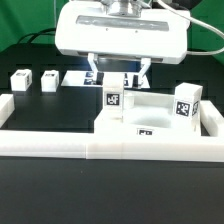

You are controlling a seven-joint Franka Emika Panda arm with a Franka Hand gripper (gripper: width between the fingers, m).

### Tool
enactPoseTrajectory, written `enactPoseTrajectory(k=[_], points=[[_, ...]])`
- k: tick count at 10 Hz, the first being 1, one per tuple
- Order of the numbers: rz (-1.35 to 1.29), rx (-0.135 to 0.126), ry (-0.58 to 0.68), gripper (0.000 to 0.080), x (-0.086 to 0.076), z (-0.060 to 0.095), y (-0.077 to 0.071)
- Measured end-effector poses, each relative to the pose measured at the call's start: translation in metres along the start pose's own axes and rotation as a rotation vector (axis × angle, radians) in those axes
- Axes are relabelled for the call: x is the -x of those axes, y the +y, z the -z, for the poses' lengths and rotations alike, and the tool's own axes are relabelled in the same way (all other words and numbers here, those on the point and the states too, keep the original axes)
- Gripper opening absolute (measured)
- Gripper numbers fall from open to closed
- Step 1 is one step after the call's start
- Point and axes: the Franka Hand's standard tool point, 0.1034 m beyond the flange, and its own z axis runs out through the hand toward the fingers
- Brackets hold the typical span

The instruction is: Assemble square table

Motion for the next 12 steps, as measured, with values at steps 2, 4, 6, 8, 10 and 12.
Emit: enactPoseTrajectory(k=[2,4,6,8,10,12], points=[[0.0,0.0,0.0,0.0596,0.0,0.0,0.0],[0.0,0.0,0.0,0.0641,0.0,0.0,0.0],[0.0,0.0,0.0,0.0648,0.0,0.0,0.0001],[0.0,0.0,0.0,0.0649,0.0,0.0,0.0001],[0.0,0.0,0.0,0.0649,0.0,0.0,0.0001],[-0.006,-0.018,-0.035,0.0649,-0.0027,0.004,-0.0036]])
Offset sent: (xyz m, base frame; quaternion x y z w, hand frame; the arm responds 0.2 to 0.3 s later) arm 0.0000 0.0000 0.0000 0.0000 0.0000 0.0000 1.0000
